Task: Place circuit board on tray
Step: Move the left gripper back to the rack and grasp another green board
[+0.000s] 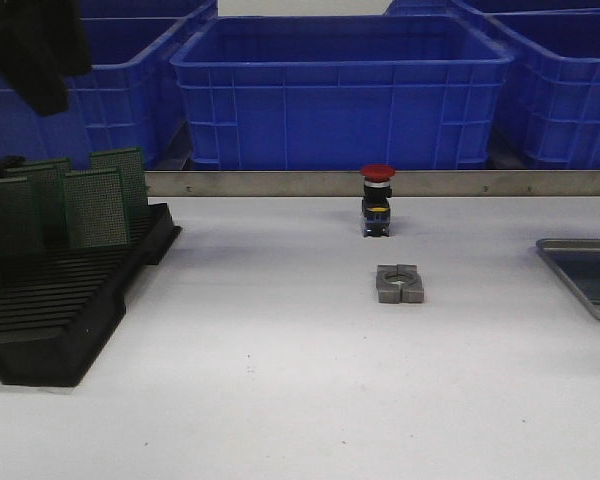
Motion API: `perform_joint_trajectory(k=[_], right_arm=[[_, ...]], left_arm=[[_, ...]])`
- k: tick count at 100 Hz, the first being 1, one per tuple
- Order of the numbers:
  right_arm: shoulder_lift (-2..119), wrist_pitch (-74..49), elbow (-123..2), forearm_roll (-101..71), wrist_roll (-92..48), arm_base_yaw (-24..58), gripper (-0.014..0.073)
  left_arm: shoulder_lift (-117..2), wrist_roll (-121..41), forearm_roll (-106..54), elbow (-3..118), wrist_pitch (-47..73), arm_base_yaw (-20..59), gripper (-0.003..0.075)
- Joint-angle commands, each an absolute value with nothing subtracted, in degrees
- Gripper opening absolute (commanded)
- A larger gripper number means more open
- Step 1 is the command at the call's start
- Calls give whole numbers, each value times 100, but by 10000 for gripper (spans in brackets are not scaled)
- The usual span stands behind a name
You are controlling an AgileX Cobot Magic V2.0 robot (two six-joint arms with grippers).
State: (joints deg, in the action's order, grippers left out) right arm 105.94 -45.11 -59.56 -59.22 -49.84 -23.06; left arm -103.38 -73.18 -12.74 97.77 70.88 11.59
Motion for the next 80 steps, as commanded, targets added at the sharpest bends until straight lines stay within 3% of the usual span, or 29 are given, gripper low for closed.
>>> perform_joint_trajectory(k=[1,80], right_arm=[[10285,-4691,-6107,-6089,-5017,-2330,505],[10285,-4714,-6107,-6089,-5017,-2330,505]], left_arm=[[-10292,-7331,-1401,9958,6826,975,537],[-11191,-7696,-1557,9958,6163,837,536]])
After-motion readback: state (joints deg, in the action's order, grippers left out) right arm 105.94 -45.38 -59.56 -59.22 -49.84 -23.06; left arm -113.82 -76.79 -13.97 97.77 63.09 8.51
